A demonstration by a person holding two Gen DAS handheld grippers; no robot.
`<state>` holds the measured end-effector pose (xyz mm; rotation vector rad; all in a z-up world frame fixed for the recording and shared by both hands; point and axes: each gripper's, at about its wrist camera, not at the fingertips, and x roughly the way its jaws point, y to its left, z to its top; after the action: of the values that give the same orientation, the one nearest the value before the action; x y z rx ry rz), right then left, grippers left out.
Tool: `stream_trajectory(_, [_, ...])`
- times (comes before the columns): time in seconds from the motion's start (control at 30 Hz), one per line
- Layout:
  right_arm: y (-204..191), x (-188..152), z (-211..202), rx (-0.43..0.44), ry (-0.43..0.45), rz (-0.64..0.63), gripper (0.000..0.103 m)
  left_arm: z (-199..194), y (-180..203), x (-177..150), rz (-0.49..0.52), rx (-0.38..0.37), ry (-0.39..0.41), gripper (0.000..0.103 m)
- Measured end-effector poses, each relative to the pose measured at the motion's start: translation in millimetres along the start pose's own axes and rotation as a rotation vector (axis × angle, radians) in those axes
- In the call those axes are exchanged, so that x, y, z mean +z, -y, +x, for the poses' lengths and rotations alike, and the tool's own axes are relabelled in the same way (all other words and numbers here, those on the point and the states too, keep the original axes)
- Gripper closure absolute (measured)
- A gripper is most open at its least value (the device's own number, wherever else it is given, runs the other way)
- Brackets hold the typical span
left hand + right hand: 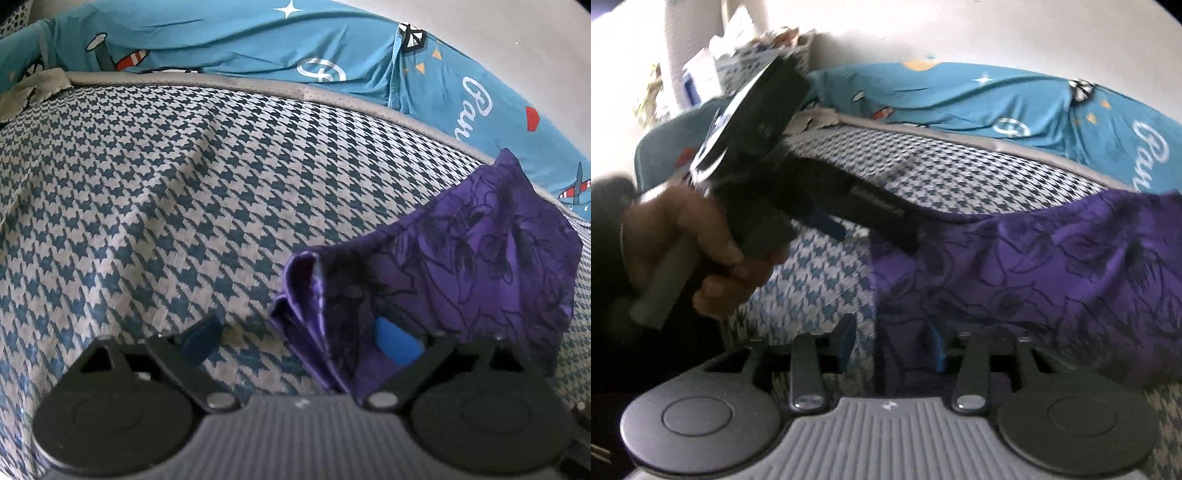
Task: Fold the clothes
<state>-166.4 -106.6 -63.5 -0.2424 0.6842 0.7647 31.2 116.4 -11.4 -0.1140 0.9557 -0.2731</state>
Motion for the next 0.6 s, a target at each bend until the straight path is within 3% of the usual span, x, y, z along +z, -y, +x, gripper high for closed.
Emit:
stream_trajectory(0.37, [-22, -12, 26, -0.098, -0.044, -0.189, 0.06, -3, -4, -1, -0.034, -0.084, -0.033, 0.007])
stream_trajectory(0.5, [-19, -11, 29, -0.129, -0.036, -0.181, 0.079, -4, -4, -1, -0.037, -0.12, -0.047, 0.006])
stream_trajectory(0.6, [-9, -7, 27, -0.117, -0.035, -0.108, 0.084, -5, -4, -3, -0.04, -0.141, -0.056, 0.004])
